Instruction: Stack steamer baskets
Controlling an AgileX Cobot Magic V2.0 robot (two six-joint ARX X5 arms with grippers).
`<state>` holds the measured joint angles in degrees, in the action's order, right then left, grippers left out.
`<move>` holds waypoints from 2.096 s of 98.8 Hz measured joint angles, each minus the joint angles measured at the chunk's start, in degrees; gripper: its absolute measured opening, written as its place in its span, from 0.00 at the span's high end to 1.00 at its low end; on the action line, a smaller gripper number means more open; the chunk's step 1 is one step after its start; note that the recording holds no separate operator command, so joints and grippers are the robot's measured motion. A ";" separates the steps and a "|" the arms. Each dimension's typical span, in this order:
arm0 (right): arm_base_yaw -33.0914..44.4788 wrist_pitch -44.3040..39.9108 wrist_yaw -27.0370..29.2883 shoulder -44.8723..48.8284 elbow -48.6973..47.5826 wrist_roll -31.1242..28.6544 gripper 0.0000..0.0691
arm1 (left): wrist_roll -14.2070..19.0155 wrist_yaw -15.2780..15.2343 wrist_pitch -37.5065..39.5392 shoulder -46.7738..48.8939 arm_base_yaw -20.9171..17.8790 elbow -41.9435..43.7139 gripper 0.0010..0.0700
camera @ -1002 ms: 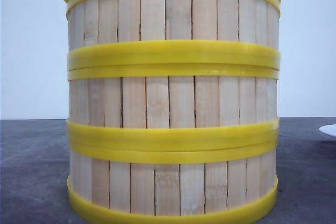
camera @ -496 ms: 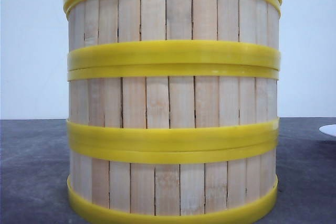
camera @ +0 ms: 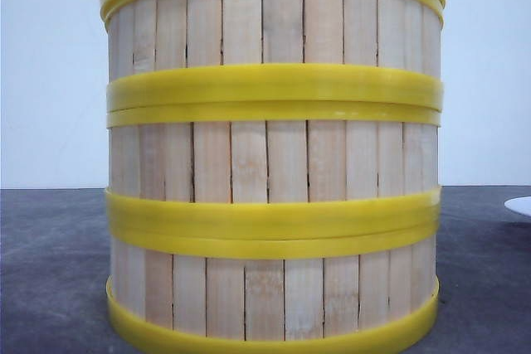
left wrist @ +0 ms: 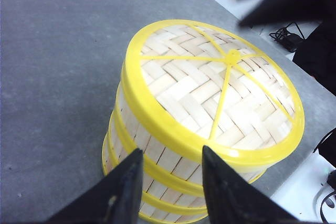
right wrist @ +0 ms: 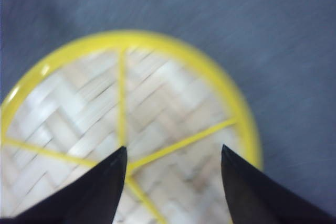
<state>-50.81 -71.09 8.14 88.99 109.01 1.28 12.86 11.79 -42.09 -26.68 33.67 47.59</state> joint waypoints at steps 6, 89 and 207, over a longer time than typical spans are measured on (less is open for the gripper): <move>0.02 0.59 2.82 -1.55 2.47 0.00 0.50 | 0.00 0.00 0.00 0.00 0.00 0.00 0.73; 0.11 13.16 20.59 -33.79 -23.30 -3.82 0.63 | -1.95 -5.86 3.02 1.88 0.00 0.02 0.73; 0.13 20.65 21.66 -47.01 -44.37 -13.75 0.99 | -2.78 -5.88 -0.66 1.95 0.00 0.00 0.99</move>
<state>-50.68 -50.43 29.80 41.98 64.64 -12.47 10.09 5.91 -42.74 -24.73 33.67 47.59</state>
